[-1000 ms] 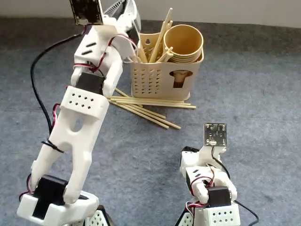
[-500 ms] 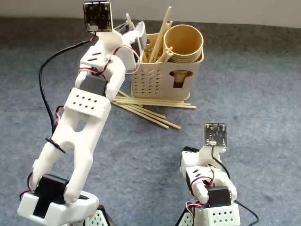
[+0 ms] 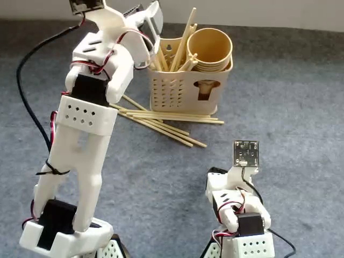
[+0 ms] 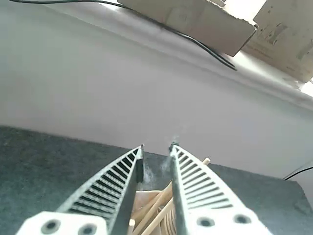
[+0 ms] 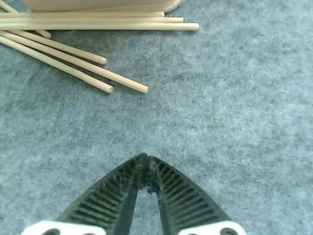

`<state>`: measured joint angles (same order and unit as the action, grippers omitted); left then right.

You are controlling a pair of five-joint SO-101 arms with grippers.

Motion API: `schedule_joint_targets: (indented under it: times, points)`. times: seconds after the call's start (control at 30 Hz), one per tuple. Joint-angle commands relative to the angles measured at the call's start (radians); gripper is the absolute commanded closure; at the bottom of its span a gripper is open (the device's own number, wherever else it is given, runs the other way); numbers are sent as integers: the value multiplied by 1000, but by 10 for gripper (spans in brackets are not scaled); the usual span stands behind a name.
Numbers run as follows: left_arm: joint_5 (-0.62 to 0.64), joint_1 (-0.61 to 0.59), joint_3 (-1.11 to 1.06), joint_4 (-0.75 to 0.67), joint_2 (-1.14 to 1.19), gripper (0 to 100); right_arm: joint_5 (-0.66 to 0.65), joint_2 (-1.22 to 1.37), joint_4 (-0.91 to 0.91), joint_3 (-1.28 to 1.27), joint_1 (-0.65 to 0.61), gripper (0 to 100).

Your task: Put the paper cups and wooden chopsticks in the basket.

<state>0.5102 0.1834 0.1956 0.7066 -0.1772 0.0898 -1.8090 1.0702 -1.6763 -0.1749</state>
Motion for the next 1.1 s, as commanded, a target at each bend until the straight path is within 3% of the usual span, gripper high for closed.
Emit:
schedule_joint_targets:
  times: [0.0,0.17,0.37,0.57,0.77,1.07]
  points:
    - [28,-24,96,66,-16,992,5,-15,4,-148,13,994]
    - [34,-88,97,201,-16,993,5,-15,4,-148,13,994]
    - [293,-214,94,359,-16,994,5,-15,4,-148,13,994]
    - [354,-266,62,512,8,993,6,-13,4,-148,13,994]
    - [356,-283,-13,519,170,992,6,-13,4,-148,13,994]
    - [356,-318,174,520,501,992,8,-13,4,-148,13,994]
